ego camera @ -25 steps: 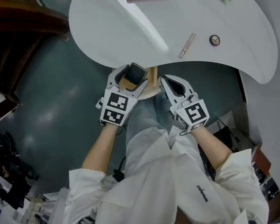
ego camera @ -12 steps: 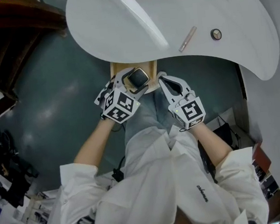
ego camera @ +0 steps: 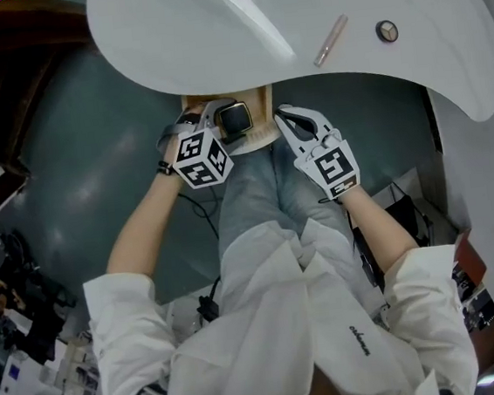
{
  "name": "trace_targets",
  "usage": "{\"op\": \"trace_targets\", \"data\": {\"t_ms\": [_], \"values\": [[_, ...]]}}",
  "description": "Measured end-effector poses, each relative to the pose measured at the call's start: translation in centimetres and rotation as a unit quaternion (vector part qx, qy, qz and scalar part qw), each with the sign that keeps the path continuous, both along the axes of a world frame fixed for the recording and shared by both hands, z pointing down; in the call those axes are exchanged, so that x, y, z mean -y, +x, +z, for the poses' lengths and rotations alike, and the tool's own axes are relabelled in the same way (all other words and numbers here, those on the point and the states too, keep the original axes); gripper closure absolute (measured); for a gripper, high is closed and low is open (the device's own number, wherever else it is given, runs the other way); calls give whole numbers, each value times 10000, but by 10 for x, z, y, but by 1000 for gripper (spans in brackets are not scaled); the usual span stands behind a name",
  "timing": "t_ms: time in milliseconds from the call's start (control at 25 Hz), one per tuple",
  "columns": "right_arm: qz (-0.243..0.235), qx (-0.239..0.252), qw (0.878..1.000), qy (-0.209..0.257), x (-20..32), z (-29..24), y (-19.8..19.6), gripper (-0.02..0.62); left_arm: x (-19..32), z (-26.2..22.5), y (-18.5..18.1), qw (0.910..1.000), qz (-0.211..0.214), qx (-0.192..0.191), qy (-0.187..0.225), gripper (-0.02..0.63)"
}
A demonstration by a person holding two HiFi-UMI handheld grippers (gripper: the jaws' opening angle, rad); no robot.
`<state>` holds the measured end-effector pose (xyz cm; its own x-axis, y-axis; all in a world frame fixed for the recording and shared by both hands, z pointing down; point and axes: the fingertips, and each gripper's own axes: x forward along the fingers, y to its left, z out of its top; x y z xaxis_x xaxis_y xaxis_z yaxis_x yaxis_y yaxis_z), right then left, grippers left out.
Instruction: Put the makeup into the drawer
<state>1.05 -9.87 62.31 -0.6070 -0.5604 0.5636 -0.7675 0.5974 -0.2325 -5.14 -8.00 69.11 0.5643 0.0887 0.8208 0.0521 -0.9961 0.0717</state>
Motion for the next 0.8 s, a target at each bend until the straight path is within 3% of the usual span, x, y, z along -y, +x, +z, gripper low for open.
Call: {"op": "trace_targets", "data": {"t_ms": [240, 480, 800], "values": [[112, 36, 9999, -87, 0, 31, 6, 578, -6, 37, 4, 9980, 570, 279, 0, 264], [195, 171, 9996, -117, -2, 42, 2, 578, -3, 34, 10, 9956, 878, 319, 78, 263], [343, 212, 9991, -120, -2, 47, 9, 578, -3, 77, 24, 9844, 1591, 683, 325, 262]]}}
